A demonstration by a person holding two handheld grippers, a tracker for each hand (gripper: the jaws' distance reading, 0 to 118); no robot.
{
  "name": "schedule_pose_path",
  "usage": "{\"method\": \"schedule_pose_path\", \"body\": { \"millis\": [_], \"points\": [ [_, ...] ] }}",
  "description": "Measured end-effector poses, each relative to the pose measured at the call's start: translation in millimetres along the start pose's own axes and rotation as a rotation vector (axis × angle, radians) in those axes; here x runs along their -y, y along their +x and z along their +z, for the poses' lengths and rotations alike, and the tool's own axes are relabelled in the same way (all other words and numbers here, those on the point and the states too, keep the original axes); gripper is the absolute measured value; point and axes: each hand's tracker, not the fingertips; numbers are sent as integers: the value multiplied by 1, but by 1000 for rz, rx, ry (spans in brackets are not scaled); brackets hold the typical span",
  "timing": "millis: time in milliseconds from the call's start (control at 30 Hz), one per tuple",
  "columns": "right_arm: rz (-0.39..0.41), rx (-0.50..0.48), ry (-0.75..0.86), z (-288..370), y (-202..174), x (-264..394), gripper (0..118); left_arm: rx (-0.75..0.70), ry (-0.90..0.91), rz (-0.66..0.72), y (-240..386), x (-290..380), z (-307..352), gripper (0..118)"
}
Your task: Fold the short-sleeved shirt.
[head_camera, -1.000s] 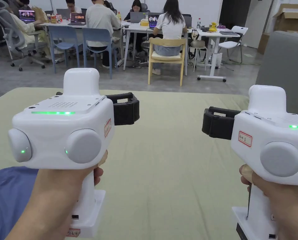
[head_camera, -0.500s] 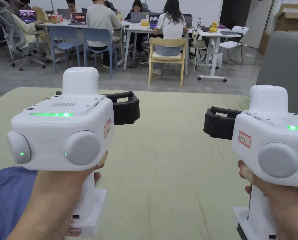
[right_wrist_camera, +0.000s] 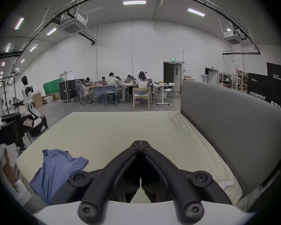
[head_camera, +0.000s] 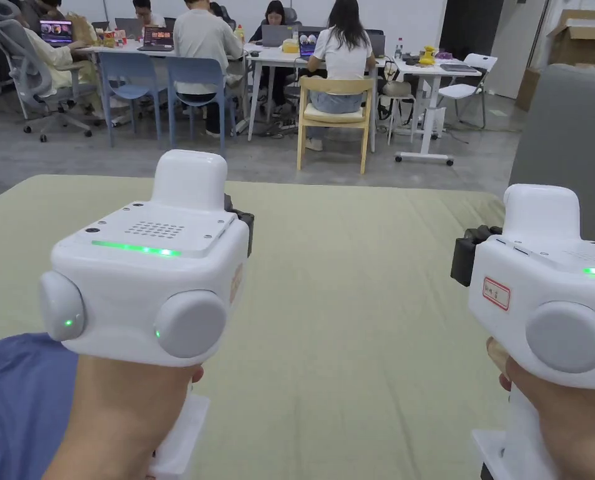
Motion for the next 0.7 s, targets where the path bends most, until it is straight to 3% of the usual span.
{"method": "schedule_pose_path", "body": {
  "millis": [100, 300, 400, 500, 600, 700],
  "points": [
    [-25, -26, -28, 3, 4, 0, 2, 78, -34, 64, -1, 8, -3, 0],
    [50, -11, -46, -13, -20, 6, 2, -52, -14, 105, -37, 10, 9, 0],
    [96, -191, -54, -26, -85, 3, 2, -176, -18, 155, -90, 14, 34, 0],
    [178, -444, -36, -21, -178, 5, 2, -363, -43, 170, -155, 24, 71, 0],
    [168, -692, -33, -5, -257, 12, 2, -529, -95, 160, -207, 37, 107, 0],
    [153, -791, -51, 6, -298, 21, 2, -595, -150, 152, -238, 50, 125, 0]
  ]
}}
